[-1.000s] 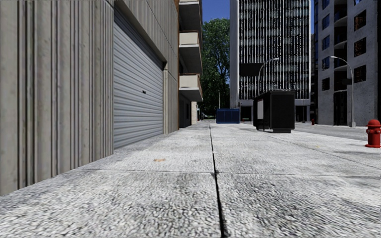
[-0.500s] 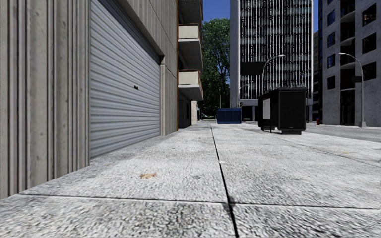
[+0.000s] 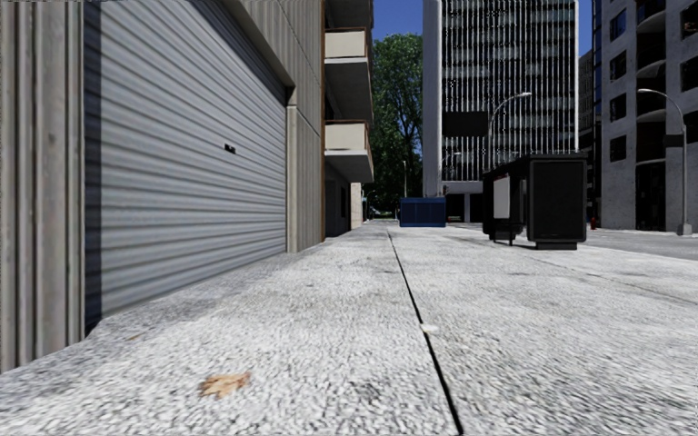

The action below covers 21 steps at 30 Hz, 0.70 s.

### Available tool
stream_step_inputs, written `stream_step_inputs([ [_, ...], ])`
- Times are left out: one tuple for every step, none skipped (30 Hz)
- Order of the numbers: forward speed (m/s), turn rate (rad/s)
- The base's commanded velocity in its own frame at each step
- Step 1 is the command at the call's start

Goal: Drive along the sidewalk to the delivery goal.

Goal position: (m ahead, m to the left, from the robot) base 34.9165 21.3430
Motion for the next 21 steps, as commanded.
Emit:
stream_step_inputs([
  [2.0, 0.0],
  [2.0, 0.0],
  [2.0, 0.0],
  [2.0, 0.0],
  [2.0, 0.0],
  [2.0, 0.0],
  [2.0, 0.0],
  [2.0, 0.0],
  [2.0, 0.0],
  [2.0, 0.0],
  [2.0, 0.0],
  [2.0, 0.0],
  [2.0, 0.0],
  [2.0, 0.0],
  [2.0, 0.0],
  [2.0, 0.0],
  [2.0, 0.0],
  [2.0, 0.0],
  [2.0, 0.0],
  [2.0, 0.0],
  [2.0, 0.0],
])
